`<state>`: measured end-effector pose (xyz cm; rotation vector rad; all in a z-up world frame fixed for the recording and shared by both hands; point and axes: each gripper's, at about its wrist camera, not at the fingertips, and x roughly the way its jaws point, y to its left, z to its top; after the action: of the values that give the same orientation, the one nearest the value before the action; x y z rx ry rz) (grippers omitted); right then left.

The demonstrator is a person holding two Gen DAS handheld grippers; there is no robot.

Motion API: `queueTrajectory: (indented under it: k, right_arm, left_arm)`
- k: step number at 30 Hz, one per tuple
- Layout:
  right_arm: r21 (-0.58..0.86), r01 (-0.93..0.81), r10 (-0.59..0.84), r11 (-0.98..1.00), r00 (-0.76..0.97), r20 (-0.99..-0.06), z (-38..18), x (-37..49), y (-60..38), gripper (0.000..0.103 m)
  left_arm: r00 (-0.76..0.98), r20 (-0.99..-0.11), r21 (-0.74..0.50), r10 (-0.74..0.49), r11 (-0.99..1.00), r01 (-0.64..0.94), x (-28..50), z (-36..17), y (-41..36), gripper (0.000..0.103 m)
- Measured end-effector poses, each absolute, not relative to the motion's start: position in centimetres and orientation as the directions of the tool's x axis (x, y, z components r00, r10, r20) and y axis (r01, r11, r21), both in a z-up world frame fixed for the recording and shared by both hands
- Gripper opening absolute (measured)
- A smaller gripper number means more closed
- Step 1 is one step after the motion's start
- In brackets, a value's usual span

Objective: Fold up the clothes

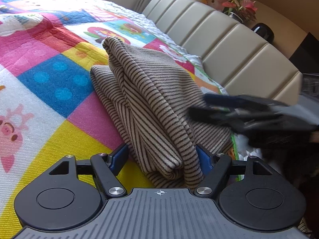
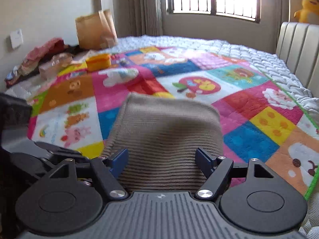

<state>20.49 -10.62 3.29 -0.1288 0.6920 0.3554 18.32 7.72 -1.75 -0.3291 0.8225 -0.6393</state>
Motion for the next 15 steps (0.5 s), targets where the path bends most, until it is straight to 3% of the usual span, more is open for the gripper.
queueTrajectory:
  k: [4, 9, 15]
  right_arm:
    - [0.021, -0.376, 0.299, 0.926, 0.699, -0.650, 3.7, 21.2, -10.8, 0.078]
    - [0.219, -0.287, 0.361, 0.933, 0.728, -0.583, 5.8, 21.1, -16.1, 0.086]
    - [0.373, -0.155, 0.368, 0.915, 0.698, -0.615, 2.2, 22.8, -20.7, 0.087]
  left_arm:
    - [0.499, -0.568, -0.518, -0.655, 0.755, 0.402, 18.5, -1.7, 7.9, 0.077]
    - [0.484, -0.572, -0.539, -0.663, 0.748, 0.387, 19.7, -1.4, 7.7, 0.084]
    - [0.468, -0.576, -0.563, -0.670, 0.740, 0.367, 21.3, -1.3, 7.3, 0.090]
